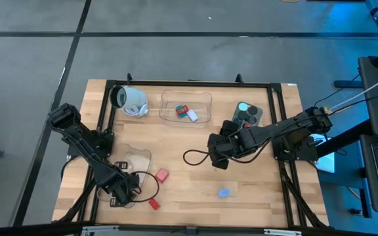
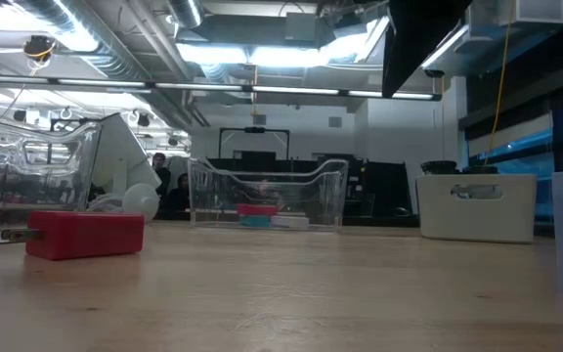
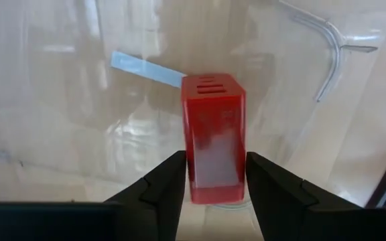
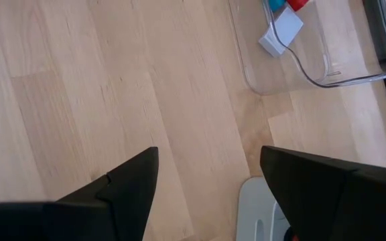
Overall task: Pick & Place Office items
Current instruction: Put the top right red USB adapter into the left clear bin, then put the top red USB adapter into the left clear bin
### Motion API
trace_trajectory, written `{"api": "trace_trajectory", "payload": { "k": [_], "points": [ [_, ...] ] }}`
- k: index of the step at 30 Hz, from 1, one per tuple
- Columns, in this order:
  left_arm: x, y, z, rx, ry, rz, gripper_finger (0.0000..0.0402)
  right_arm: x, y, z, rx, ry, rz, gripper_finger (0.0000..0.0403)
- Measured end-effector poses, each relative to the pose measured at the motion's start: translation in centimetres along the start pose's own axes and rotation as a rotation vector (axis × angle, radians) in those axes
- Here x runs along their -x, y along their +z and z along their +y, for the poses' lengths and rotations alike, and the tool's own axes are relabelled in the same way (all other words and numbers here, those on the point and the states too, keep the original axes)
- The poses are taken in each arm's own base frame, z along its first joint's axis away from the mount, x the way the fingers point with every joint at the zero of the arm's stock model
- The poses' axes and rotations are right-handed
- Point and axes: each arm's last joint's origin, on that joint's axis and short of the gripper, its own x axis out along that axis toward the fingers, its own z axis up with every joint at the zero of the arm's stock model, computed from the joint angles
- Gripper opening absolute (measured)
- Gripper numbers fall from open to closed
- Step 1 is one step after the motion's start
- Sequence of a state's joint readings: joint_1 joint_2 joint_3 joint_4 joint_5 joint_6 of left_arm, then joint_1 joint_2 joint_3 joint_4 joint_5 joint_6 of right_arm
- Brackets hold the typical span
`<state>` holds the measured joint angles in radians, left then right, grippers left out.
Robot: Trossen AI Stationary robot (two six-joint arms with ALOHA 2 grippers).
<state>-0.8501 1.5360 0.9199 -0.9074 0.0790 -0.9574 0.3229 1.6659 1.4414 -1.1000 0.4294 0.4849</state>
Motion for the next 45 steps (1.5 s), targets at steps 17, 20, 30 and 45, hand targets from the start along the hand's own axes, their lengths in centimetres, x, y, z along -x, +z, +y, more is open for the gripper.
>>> {"api": "trace_trajectory", "payload": {
  "k": [17, 20, 30, 45],
  "points": [
    [1.2, 1.1, 1.7, 0.127, -0.126, 0.173, 0.0186, 0.0, 0.0, 0.0, 0.002, 0.003, 0.002, 0.0265],
    [1.2, 1.6, 2.3, 0.13, -0.141, 0.192, 0.0181, 0.0, 0.0, 0.0, 0.002, 0.003, 0.001, 0.0265],
    [5.7, 1.7, 3.6, 0.16, -0.125, 0.181, 0.0153, 0.0, -0.1, 0.1, 0.02, 0.037, 0.019, 0.0265],
    [12.3, 6.7, 3.3, 0.201, 0.013, -0.791, 0.0156, 0.0, -0.1, 0.1, -0.001, 0.04, 0.021, 0.0265]
  ]
}}
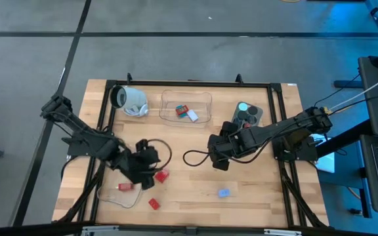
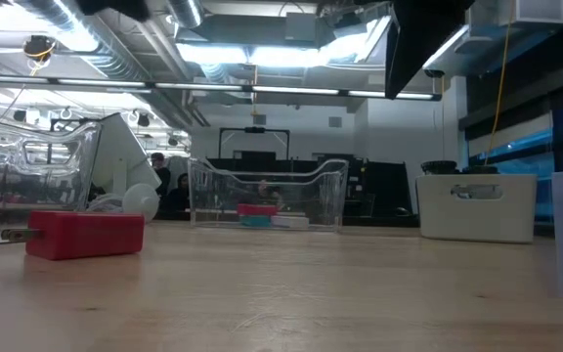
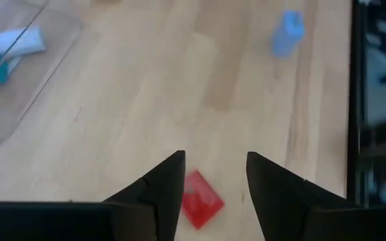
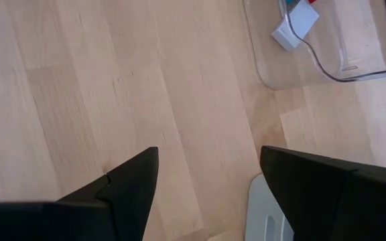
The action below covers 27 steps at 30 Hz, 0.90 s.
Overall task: Pick & Place Office items
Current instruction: Put the top red USB adapter into the left clear bin
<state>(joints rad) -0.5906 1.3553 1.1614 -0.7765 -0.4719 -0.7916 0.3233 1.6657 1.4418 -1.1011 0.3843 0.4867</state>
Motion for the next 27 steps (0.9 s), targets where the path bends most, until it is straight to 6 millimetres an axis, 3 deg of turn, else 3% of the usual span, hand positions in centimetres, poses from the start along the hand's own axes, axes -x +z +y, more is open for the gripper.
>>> {"api": "trace_trajectory", "payload": {
  "k": [12, 18, 27],
  "points": [
    [-4.1, 1.4, 1.6, 0.231, 0.097, 0.066, 0.0245, 0.0, 0.4, 0.2, -0.018, 0.025, -0.035, 0.0265],
    [-6.8, 1.0, 1.7, 0.258, 0.183, 0.092, 0.0249, 0.1, 1.0, 0.6, -0.045, 0.063, -0.097, 0.0265],
    [-12.1, -1.4, 0.1, 0.23, 0.221, 0.211, 0.0248, 0.2, 1.9, 1.0, -0.083, 0.109, -0.183, 0.0265]
  ]
}}
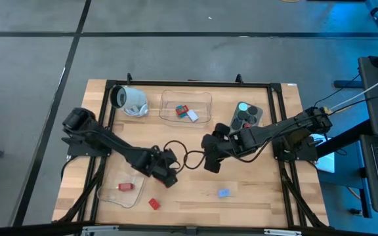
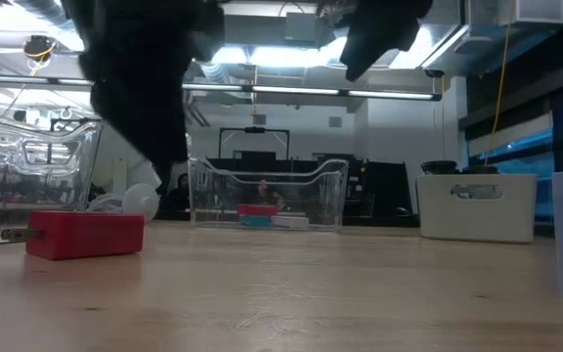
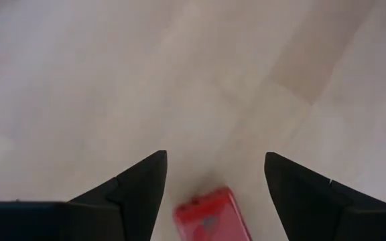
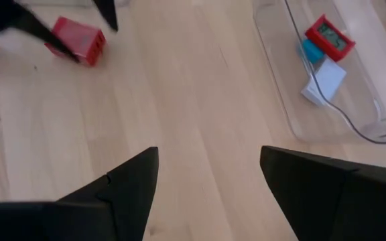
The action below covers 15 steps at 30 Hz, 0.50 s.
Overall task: Pick & Place Office items
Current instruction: Put the top red USB adapter into the left clear bin
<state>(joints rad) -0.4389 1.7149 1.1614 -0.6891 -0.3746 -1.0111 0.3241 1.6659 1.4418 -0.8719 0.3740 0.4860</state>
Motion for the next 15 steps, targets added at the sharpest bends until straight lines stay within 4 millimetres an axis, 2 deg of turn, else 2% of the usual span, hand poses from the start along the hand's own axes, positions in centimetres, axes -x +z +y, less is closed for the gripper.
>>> {"api": "trace_trajectory", "payload": {
  "k": [6, 15],
  "points": [
    [-1.5, -0.7, -0.4, -0.01, -0.021, 0.109, 0.025, 0.0, 0.2, 0.1, -0.007, 0.008, -0.016, 0.0265],
    [-1.1, -0.7, 0.2, 0.02, -0.018, 0.184, 0.0251, 0.0, 0.2, 0.1, -0.008, 0.008, -0.017, 0.0265]
  ]
}}
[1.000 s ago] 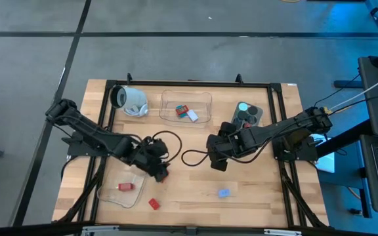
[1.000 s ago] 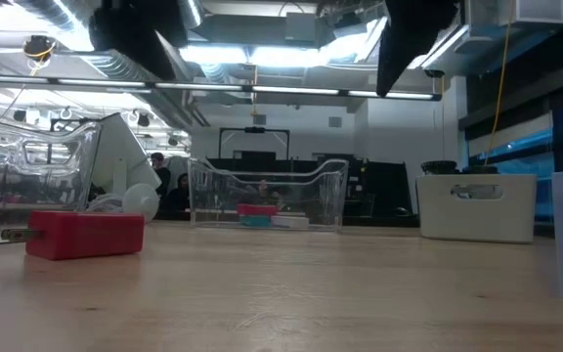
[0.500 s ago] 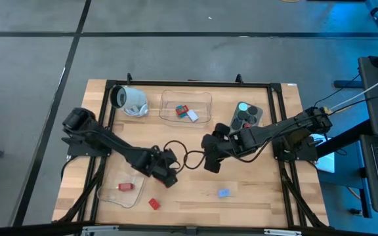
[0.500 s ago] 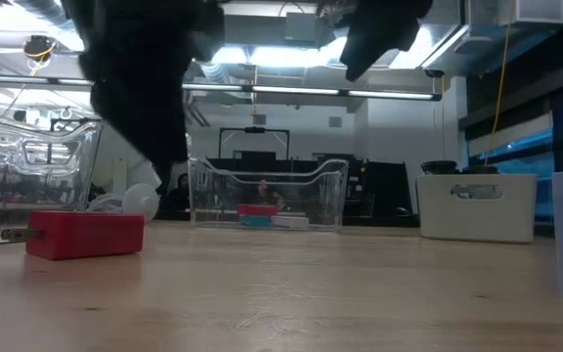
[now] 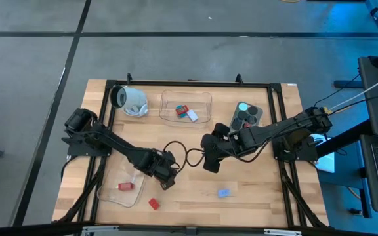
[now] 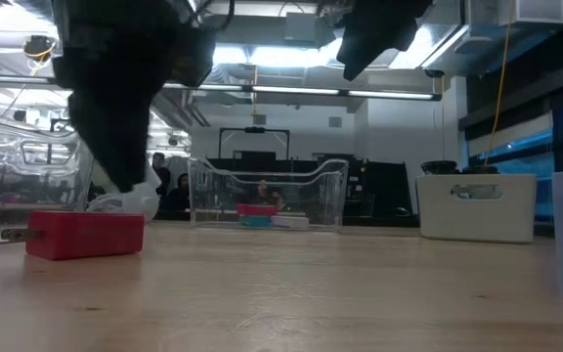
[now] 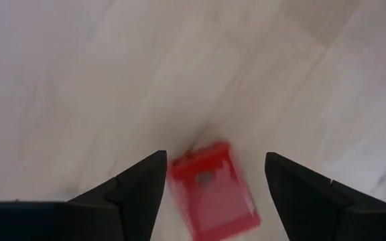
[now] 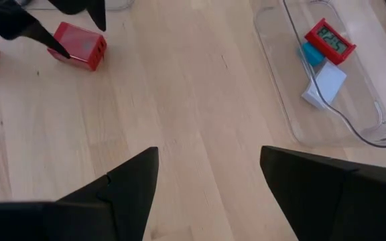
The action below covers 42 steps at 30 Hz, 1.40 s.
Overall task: Pick & Place Office items
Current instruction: Put the top red USB adapter into the left clear bin
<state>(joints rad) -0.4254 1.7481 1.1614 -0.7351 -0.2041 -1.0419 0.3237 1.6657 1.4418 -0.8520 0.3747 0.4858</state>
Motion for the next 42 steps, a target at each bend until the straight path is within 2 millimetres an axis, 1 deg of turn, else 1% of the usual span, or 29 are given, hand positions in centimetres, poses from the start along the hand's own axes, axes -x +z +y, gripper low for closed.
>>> {"api": "trace_trajectory", "payload": {
  "k": [2, 4, 7, 11, 13, 17, 21, 24, 29, 32, 35, 42],
  "points": [
    [0.0, 0.2, 0.4, -0.009, -0.009, 0.068, 0.0251, 0.0, 0.0, 0.0, 0.0, 0.0, 0.0, 0.0265],
    [0.0, 0.4, 0.7, -0.103, -0.034, 0.117, 0.0251, 0.0, 0.0, 0.0, 0.0, 0.0, 0.0, 0.0265],
    [-0.1, 0.6, 0.9, -0.239, -0.061, 0.145, 0.0251, 0.0, 0.0, 0.0, -0.001, 0.001, -0.001, 0.0265],
    [-0.1, 0.9, 1.0, -0.301, -0.085, 0.156, 0.0251, 0.0, 0.0, 0.0, -0.001, 0.001, -0.003, 0.0265],
    [-0.1, 0.9, 1.0, -0.295, -0.09, 0.164, 0.0251, 0.0, 0.0, 0.0, -0.001, 0.001, -0.003, 0.0265],
    [-0.1, 0.8, 1.0, -0.19, -0.081, 0.177, 0.0252, 0.0, 0.0, 0.0, -0.001, 0.0, -0.002, 0.0265],
    [0.0, 0.6, 1.2, -0.161, -0.059, 0.205, 0.0252, 0.0, 0.0, 0.0, 0.0, -0.001, -0.001, 0.0265],
    [0.8, 1.0, 1.0, -0.169, -0.043, 0.216, 0.0252, 0.0, 0.1, 0.0, -0.002, 0.002, -0.006, 0.0265],
    [2.8, 1.7, -0.3, -0.331, -0.051, 0.136, 0.0252, 0.0, 0.0, 0.0, -0.001, 0.001, -0.004, 0.0265],
    [3.1, 1.6, -1.1, -0.449, -0.074, 0.085, 0.0252, 0.0, 0.0, 0.0, 0.0, 0.001, -0.004, 0.0265],
    [2.6, 0.9, -1.9, -0.607, -0.077, 0.06, 0.0252, 0.0, 0.0, 0.0, 0.0, 0.001, -0.003, 0.0265],
    [0.8, -1.0, -2.6, -1.035, -0.022, 0.129, 0.0252, 0.0, 0.1, 0.0, -0.001, 0.003, -0.006, 0.0265]
  ]
}}
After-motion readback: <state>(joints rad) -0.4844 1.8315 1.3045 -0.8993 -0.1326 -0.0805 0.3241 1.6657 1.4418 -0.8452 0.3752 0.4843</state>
